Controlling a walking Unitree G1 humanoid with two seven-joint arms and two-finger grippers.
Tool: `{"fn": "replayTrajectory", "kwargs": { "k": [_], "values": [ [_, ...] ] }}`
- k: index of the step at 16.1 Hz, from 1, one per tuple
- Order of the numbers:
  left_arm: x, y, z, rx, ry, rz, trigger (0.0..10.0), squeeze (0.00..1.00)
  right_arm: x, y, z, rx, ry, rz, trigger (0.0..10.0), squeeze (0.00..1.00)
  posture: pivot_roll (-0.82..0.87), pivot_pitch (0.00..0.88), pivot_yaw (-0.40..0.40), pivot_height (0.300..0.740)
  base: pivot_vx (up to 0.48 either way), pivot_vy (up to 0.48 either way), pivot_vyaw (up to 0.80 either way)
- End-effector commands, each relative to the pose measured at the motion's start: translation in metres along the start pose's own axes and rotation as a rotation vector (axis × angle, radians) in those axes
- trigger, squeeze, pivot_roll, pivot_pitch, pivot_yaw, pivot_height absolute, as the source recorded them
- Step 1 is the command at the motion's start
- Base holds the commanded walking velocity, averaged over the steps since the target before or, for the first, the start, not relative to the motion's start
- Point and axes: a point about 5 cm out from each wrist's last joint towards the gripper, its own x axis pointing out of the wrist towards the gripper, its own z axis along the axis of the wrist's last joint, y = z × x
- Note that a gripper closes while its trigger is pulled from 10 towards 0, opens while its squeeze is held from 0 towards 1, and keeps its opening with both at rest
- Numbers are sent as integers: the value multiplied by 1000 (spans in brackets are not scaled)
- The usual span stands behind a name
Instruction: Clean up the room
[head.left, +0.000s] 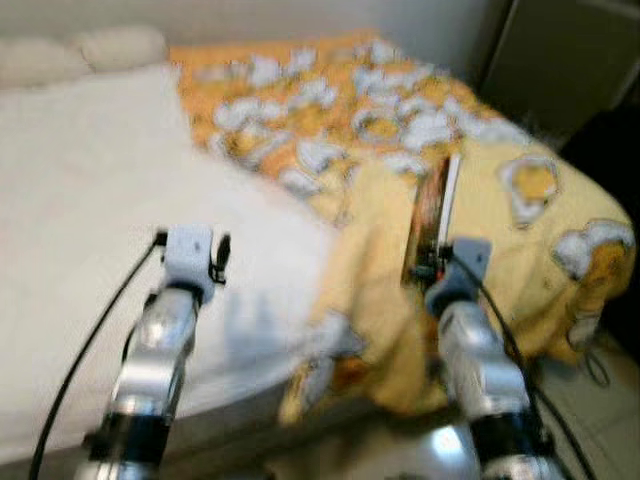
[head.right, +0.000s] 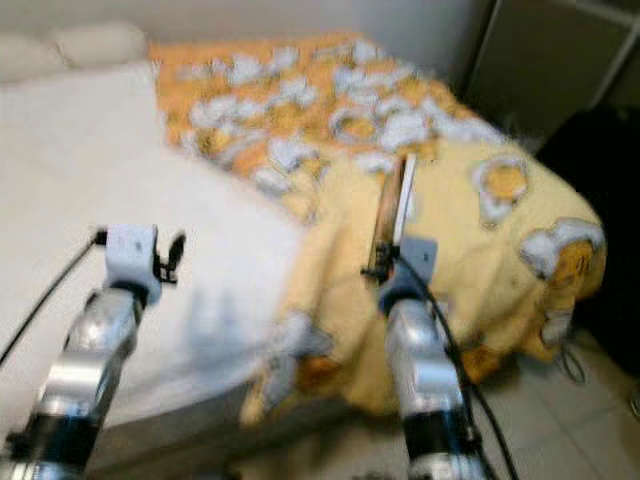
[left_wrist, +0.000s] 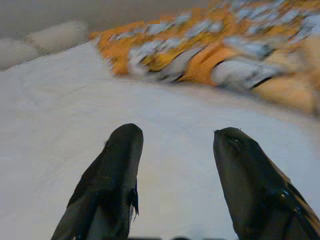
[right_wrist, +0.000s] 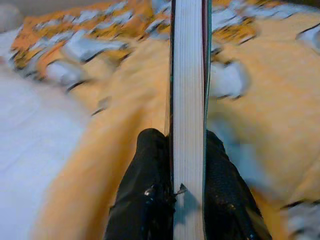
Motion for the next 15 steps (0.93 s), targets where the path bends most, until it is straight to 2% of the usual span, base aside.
{"fn": "replayTrajectory", "kwargs": {
  "k": [1, 9, 15],
  "values": [
    [1, 4, 5, 11, -17, 12, 10000, 0, 4, 11, 17, -18, -68, 44, 10000, 0, 87, 0, -3, 740, 0, 480, 0],
    [-3, 6, 7, 36, -22, 26, 10000, 0, 5, 16, 15, -39, -56, 78, 10000, 0, 108, 0, -27, 740, 0, 480, 0],
    [-4, 2, 8, 49, -23, 18, 10000, 0, 4, 12, 15, -37, -53, 81, 10000, 0, 109, 0, -26, 740, 0, 480, 0]
  ]
}}
